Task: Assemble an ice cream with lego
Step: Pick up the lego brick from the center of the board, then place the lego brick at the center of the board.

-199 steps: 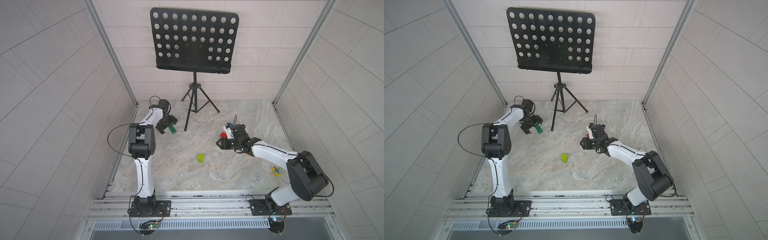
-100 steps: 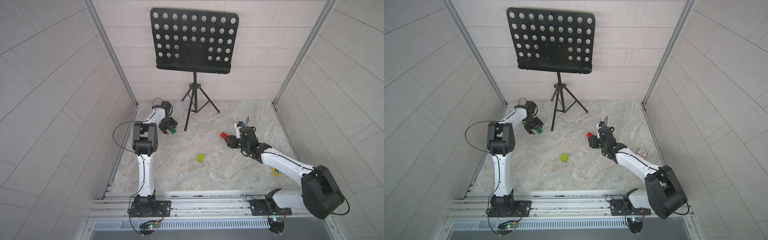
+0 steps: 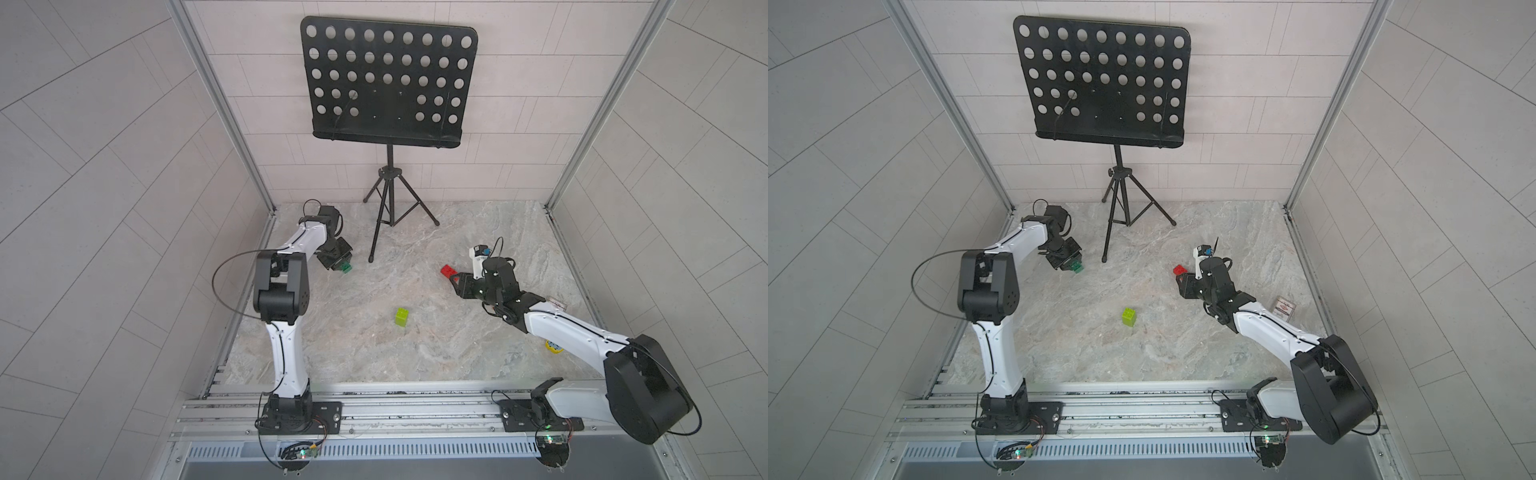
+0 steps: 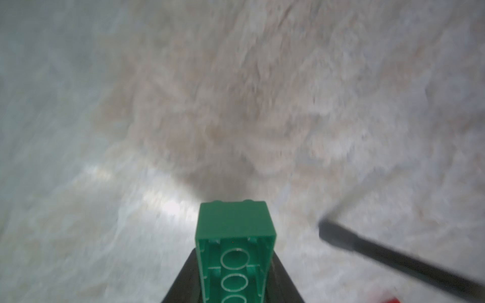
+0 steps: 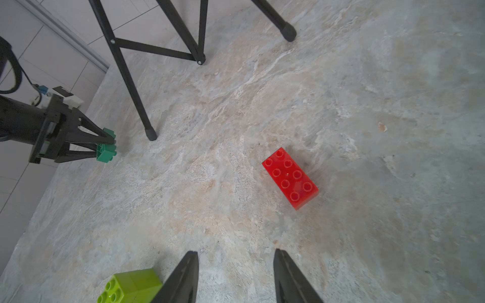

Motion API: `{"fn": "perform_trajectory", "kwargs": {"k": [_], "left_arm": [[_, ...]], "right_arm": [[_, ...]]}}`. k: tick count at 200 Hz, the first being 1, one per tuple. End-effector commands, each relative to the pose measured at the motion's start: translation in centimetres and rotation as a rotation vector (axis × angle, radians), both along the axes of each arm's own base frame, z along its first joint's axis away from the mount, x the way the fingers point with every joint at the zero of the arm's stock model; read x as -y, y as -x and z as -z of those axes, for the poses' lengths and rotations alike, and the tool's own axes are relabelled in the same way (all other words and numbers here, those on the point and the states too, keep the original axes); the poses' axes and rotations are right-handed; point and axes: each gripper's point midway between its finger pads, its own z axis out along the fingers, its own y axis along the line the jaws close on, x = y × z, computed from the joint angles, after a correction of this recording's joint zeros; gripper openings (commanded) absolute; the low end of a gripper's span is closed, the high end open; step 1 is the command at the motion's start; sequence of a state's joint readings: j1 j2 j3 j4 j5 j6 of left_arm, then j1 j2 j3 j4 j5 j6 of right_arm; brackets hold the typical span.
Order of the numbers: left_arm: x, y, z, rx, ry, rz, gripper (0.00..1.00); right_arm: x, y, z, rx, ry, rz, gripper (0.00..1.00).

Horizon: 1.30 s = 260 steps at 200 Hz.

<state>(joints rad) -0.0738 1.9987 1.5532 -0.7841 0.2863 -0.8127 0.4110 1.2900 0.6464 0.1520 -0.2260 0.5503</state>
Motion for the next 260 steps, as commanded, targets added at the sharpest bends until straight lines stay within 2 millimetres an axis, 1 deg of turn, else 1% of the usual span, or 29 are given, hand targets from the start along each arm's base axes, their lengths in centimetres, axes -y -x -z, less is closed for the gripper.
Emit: {"fn": "perform_trajectory", "kwargs": {"k": [1, 4, 14, 19, 20, 24, 34, 51, 69, 81, 90, 108, 121, 136, 151, 163, 173, 199, 213, 232, 260], "left_arm": [[3.0, 0.5, -6.7, 0.249, 0.126, 0.026, 0.15], [3.3, 0.9, -7.5, 0.275, 0.141, 0.033, 0.15], [4.7, 2.1, -8.9, 0.341, 0.209, 0.060, 0.15], [5.5, 2.5, -9.4, 0.375, 0.254, 0.074, 0.15], [5.6, 2.5, -9.9, 0.391, 0.265, 0.078, 0.15], [6.2, 3.0, -10.1, 0.409, 0.302, 0.088, 0.15], [7.6, 3.7, -11.6, 0.476, 0.387, 0.127, 0.15], [10.4, 5.3, -13.8, 0.565, 0.503, 0.241, 0.16], [12.7, 7.3, -14.2, 0.591, 0.527, 0.366, 0.16], [14.2, 8.2, -14.4, 0.592, 0.548, 0.407, 0.17], [14.9, 8.5, -14.8, 0.593, 0.563, 0.430, 0.17], [15.2, 8.5, -15.0, 0.595, 0.587, 0.420, 0.17], [15.5, 8.6, -15.0, 0.594, 0.614, 0.412, 0.17], [15.6, 8.6, -14.8, 0.580, 0.629, 0.401, 0.17], [15.6, 8.6, -14.5, 0.562, 0.638, 0.392, 0.17], [15.6, 8.6, -14.3, 0.552, 0.639, 0.381, 0.17], [15.7, 8.6, -14.1, 0.543, 0.648, 0.376, 0.17], [15.6, 8.7, -14.2, 0.539, 0.656, 0.366, 0.17], [15.6, 8.7, -14.1, 0.536, 0.658, 0.363, 0.17], [15.7, 8.8, -14.0, 0.524, 0.668, 0.361, 0.18], [15.8, 8.9, -13.8, 0.515, 0.673, 0.358, 0.18]], "right_arm": [[-2.1, 0.0, -2.1, 0.070, -0.091, -0.106, 0.52], [-2.4, 0.0, -2.2, 0.073, -0.103, -0.118, 0.52], [-4.0, 0.5, -2.9, 0.076, -0.172, -0.199, 0.53], [-4.9, 0.7, -3.5, 0.081, -0.216, -0.246, 0.54], [-5.0, 0.8, -3.5, 0.081, -0.223, -0.250, 0.55], [-5.8, 1.2, -3.9, 0.079, -0.257, -0.290, 0.55], [-7.3, 1.9, -5.2, 0.096, -0.337, -0.378, 0.57], [-9.1, 2.5, -6.4, 0.062, -0.433, -0.472, 0.58], [-10.7, 3.0, -7.7, -0.027, -0.524, -0.560, 0.58], [-11.5, 3.3, -8.8, -0.050, -0.570, -0.602, 0.58], [-11.9, 3.5, -9.3, -0.062, -0.581, -0.623, 0.59], [-12.5, 3.6, -8.8, -0.132, -0.577, -0.638, 0.62], [-13.1, 3.5, -9.2, -0.171, -0.619, -0.659, 0.62], [-13.5, 3.4, -10.1, -0.152, -0.635, -0.666, 0.62], [-13.6, 3.3, -9.4, -0.145, -0.542, -0.638, 0.62], [-14.2, 3.6, -8.6, -0.142, -0.436, -0.634, 0.62], [-14.6, 3.7, -8.3, -0.135, -0.377, -0.625, 0.61], [-14.5, 2.7, -7.5, -0.091, -0.285, -0.539, 0.57], [-15.0, 2.8, -7.7, -0.042, -0.237, -0.533, 0.56], [-16.1, 3.2, -7.5, -0.016, -0.160, -0.555, 0.54], [-16.9, 2.9, -7.5, -0.010, -0.135, -0.559, 0.50]]}}
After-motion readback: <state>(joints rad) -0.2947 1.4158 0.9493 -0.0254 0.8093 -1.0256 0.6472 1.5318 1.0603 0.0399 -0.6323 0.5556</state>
